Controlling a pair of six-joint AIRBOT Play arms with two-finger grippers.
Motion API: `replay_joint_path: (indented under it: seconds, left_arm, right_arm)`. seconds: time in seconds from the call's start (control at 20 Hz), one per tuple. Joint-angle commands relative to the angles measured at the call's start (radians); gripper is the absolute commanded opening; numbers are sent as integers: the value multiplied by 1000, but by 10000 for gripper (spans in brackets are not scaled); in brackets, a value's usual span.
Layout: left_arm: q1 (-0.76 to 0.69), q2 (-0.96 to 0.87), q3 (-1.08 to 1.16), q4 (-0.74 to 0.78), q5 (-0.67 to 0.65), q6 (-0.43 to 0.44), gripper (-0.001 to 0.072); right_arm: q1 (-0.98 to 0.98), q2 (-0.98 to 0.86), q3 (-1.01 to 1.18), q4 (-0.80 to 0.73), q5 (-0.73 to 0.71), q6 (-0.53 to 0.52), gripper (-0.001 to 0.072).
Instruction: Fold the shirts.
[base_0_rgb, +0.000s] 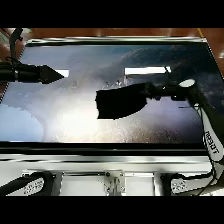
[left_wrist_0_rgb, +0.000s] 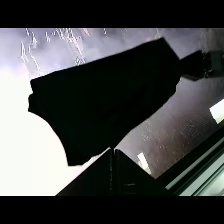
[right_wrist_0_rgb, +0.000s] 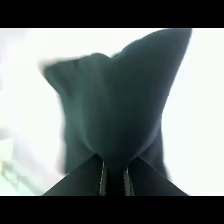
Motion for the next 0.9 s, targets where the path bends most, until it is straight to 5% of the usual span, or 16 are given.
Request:
replay_joint_path:
  seconds: [0.0,0.35,0.65,0.85]
  left_arm:
    - [-47,1,0,-3,-74,-6,36]
    - [-145,0,0,-3,-117,-72,36]
    - [-197,0,0,-3,-113,-141,36]
    - [-230,0,0,-4,-113,-174,36]
  right_arm:
    - [-142,-1,176,6,36,81,61]
    - [-570,3,267,-290,315,263,61]
    - [-848,41,261,-687,435,301,60]
    - [-1011,48,159,-729,485,305,60]
